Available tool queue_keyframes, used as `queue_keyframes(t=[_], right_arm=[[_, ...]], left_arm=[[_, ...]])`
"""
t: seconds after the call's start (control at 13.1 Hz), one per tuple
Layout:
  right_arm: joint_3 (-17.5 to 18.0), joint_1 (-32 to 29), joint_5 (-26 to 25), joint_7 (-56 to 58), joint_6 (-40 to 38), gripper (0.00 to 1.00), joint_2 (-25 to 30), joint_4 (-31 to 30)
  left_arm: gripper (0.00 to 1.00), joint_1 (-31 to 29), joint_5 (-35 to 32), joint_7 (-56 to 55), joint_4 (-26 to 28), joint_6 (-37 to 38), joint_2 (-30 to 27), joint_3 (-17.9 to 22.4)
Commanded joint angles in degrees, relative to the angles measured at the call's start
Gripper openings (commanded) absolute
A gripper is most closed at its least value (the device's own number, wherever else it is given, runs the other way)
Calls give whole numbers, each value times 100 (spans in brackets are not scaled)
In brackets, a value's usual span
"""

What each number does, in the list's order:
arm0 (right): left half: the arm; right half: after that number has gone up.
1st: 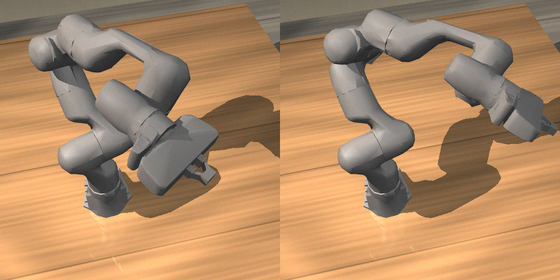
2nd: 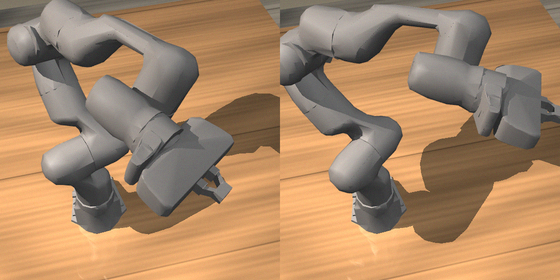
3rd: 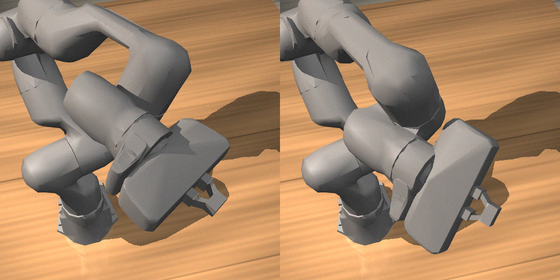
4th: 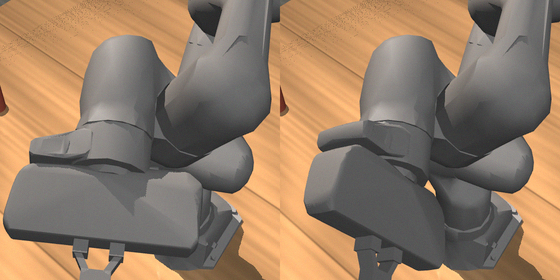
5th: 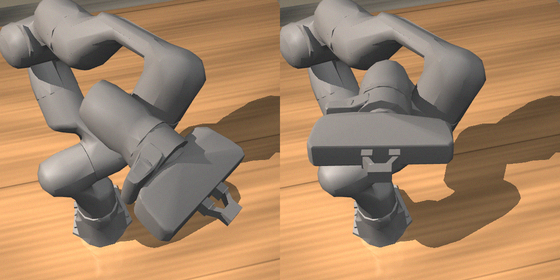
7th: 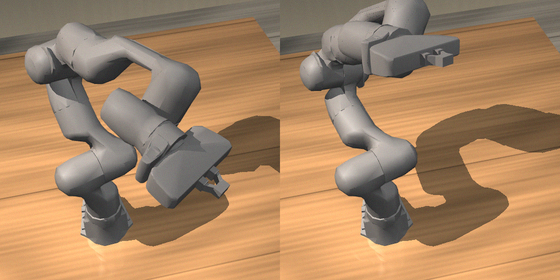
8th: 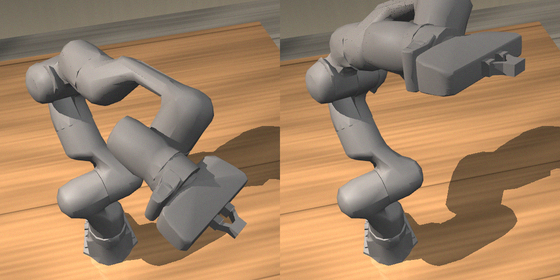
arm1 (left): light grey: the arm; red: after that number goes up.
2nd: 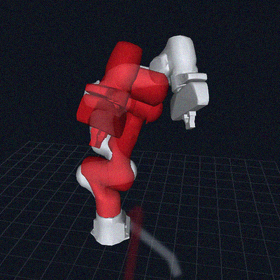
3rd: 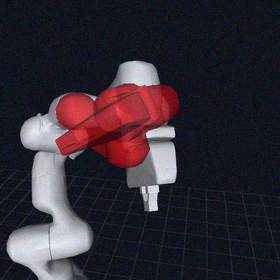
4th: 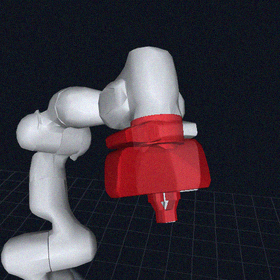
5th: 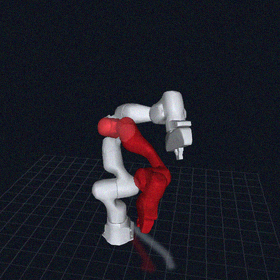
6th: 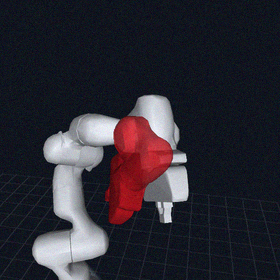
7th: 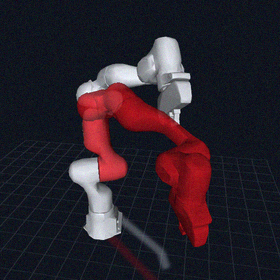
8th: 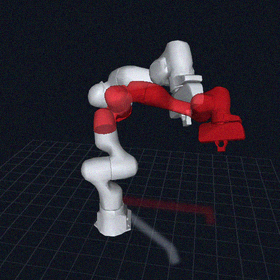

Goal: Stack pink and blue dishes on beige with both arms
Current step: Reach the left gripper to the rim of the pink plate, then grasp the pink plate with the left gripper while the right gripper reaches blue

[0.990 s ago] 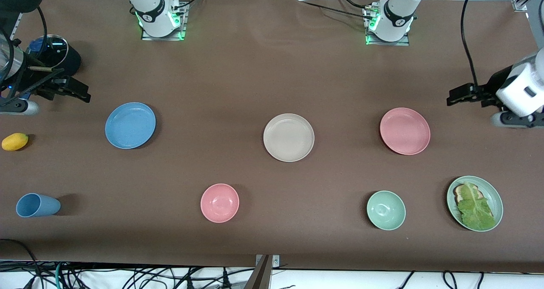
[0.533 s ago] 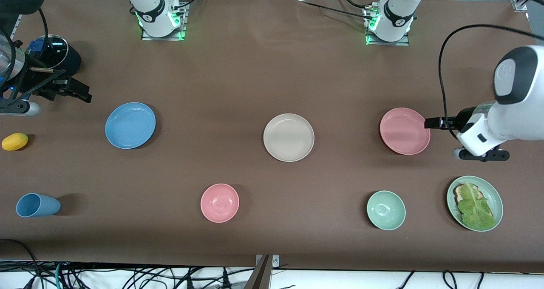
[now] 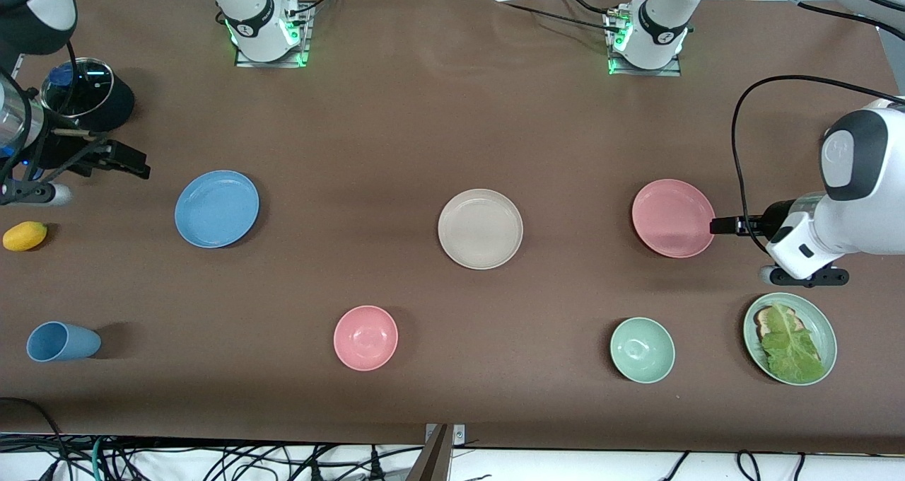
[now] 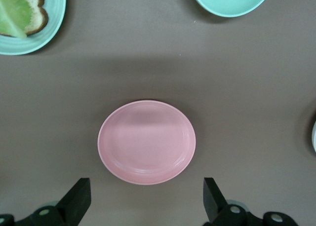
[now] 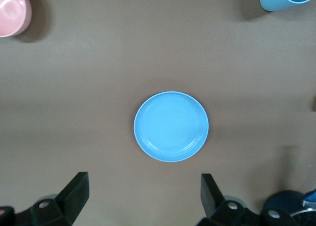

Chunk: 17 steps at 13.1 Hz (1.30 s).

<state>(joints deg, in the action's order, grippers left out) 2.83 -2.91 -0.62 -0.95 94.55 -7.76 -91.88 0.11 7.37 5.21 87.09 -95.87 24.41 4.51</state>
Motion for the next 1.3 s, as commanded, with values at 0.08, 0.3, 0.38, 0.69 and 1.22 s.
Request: queue_keyframes(t=[0.08, 0.3, 0.38, 0.69, 1.22], right_arm=[[-141, -26, -44, 542, 642, 100, 90, -602], [-379, -26, -44, 1007, 1257, 100, -58, -971], [-458, -26, -44, 1148, 1380, 100, -137, -1024], [-625, -34, -44, 1597, 1897, 100, -506, -1217], [-863, -96, -8, 1765, 2989, 99, -1350, -1491]], left_arm=[[100, 24, 686, 1086, 1052, -764, -348, 497], [100, 68, 784, 1482, 2326, -1843, -883, 586], [100, 77, 801, 1605, 2660, -2161, -1016, 586], [100, 69, 1265, 2744, 3593, -3119, -1184, 788], [100, -116, 2443, 4601, 4052, -4018, -649, 947]])
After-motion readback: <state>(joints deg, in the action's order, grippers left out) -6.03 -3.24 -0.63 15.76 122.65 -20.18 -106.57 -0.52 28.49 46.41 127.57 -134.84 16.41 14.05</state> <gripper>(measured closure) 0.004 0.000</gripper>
